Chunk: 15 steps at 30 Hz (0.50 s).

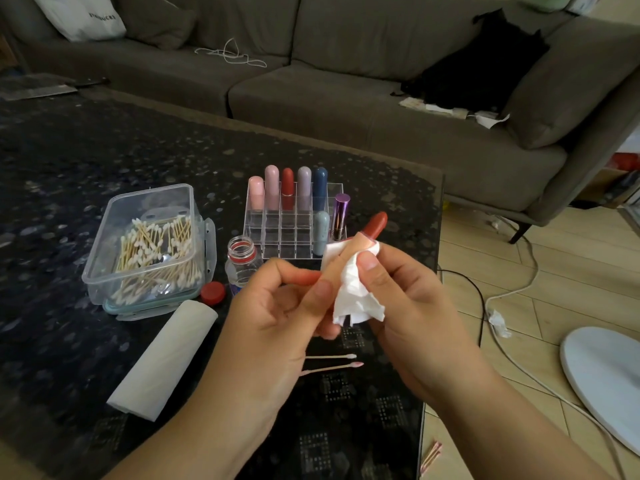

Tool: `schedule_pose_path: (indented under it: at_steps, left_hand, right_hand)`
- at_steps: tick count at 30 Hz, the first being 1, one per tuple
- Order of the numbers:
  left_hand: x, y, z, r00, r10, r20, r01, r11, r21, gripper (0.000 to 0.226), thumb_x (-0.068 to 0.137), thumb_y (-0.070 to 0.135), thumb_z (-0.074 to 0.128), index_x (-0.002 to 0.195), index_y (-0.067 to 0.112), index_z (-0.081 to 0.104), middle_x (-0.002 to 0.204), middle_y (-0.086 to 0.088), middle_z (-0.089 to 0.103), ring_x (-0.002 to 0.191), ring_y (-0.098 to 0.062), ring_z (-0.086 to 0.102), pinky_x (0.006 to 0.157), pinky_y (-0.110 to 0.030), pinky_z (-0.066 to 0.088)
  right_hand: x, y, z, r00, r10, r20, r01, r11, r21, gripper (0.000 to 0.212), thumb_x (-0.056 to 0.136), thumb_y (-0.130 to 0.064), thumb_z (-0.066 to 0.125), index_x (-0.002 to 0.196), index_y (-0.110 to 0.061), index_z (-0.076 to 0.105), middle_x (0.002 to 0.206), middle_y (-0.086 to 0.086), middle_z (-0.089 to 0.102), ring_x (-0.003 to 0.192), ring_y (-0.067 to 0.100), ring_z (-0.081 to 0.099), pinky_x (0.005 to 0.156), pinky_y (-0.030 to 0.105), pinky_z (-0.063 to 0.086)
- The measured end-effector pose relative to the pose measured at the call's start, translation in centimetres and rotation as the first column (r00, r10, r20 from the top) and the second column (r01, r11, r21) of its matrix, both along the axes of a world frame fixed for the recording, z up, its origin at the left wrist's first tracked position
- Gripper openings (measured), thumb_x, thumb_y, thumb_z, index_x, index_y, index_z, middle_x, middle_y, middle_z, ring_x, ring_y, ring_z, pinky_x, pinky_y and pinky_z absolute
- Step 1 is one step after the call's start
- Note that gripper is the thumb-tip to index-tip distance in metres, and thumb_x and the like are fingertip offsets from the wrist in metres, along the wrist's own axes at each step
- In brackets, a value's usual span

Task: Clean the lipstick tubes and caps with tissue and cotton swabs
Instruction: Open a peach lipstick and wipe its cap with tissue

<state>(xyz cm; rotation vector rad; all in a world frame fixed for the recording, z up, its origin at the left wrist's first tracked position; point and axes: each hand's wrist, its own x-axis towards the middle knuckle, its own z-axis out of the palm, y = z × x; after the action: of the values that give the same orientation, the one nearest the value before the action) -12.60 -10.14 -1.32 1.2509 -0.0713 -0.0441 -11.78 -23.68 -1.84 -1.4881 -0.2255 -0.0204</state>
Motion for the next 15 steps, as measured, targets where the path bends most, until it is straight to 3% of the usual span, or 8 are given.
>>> schedule_pose_path:
  at_steps: [3,5,8,11,15]
  left_hand:
    - [-0.11,-0.19,0.19,0.993,0.049,0.105,-0.057,0.996,0.073,0.024,0.062,0.022,0.069,0.078,0.008,0.058,0.068,-0.004,0.070,0.059,-0.007,0.065,0.056,-0.015,0.049]
    - [-0.35,-0.38,0.14,0.994,0.062,0.093,-0.068,0.996,0.063,0.027,0.063,0.023,0.069,0.080,0.006,0.057,0.070,-0.004,0.071,0.061,-0.008,0.066,0.057,-0.016,0.050]
    - [-0.49,-0.38,-0.08,0.999,-0.031,-0.044,0.032,0.999,0.010,0.034,0.069,0.034,0.063,0.086,0.005,0.059,0.070,-0.007,0.070,0.059,-0.015,0.064,0.061,-0.028,0.051]
    - [-0.27,-0.21,-0.28,0.990,-0.088,-0.114,0.080,0.994,-0.072,0.029,0.072,0.032,0.059,0.082,0.004,0.061,0.068,-0.010,0.068,0.057,-0.017,0.062,0.059,-0.028,0.052]
    - [0.03,0.00,-0.17,1.000,-0.013,-0.027,0.013,1.000,-0.016,0.016,0.060,0.032,0.071,0.068,0.019,0.068,0.074,-0.009,0.071,0.066,-0.018,0.066,0.066,-0.028,0.053]
  right_hand:
    - [-0.01,0.10,-0.07,1.000,-0.007,-0.004,0.007,1.000,0.010,0.031,0.092,-0.035,0.047,0.105,-0.016,0.068,0.097,0.015,0.071,0.094,0.034,0.066,0.091,0.055,0.049]
    - [0.00,0.08,-0.02,1.000,-0.018,0.002,0.018,1.000,0.013,0.031,0.092,-0.035,0.047,0.103,-0.015,0.069,0.093,0.015,0.071,0.089,0.033,0.066,0.086,0.052,0.052]
    - [-0.02,-0.01,0.22,1.000,-0.009,0.003,0.009,1.000,0.018,0.032,0.093,-0.035,0.046,0.103,-0.014,0.068,0.082,0.012,0.069,0.069,0.021,0.062,0.069,0.040,0.047]
    - [-0.12,-0.11,0.30,1.000,-0.003,0.007,0.003,1.000,0.002,0.031,0.092,-0.035,0.046,0.104,-0.017,0.069,0.084,0.006,0.069,0.073,0.016,0.063,0.070,0.034,0.047]
    - [-0.24,-0.11,0.15,1.000,-0.013,0.016,0.013,1.000,-0.013,0.031,0.090,-0.034,0.047,0.104,-0.018,0.069,0.088,0.005,0.071,0.081,0.020,0.065,0.076,0.039,0.053]
